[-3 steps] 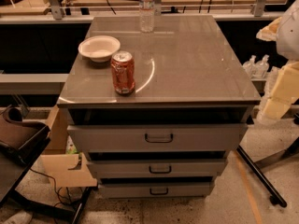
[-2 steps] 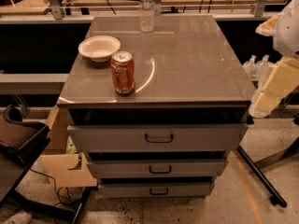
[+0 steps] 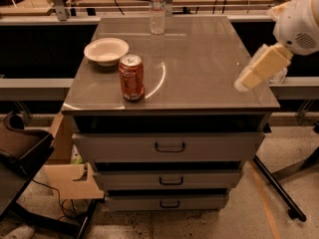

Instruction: Move water bottle near coke can

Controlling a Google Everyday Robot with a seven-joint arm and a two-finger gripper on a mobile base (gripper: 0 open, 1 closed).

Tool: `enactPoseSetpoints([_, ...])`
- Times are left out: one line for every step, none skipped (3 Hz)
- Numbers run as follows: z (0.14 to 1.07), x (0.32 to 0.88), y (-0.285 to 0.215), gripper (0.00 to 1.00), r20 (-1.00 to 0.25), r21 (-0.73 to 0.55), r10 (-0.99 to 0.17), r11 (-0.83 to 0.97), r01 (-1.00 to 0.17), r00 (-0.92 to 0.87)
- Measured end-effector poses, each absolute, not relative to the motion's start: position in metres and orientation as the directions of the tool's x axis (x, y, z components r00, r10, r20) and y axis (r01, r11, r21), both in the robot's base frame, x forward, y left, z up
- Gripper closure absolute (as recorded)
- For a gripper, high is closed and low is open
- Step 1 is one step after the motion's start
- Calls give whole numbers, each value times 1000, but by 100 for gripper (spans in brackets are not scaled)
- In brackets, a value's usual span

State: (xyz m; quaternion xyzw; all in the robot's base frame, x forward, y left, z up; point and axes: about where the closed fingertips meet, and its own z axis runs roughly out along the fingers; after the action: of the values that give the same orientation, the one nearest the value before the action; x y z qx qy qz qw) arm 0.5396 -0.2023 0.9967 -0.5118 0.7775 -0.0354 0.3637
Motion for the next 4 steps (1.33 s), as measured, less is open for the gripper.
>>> enactPoseSetpoints([993,589,-183,0,-711,-404,-685,584,-704,-160])
enactPoseSetpoints([990,618,-163,0,-832,-345,-543,670,-657,-117])
enactPoseSetpoints([992,643,-150,0,-909,-275,-407,752,-598,-93])
enactPoseSetpoints([1006,651,-154,0,-918,-293,-391,777,-558,-63])
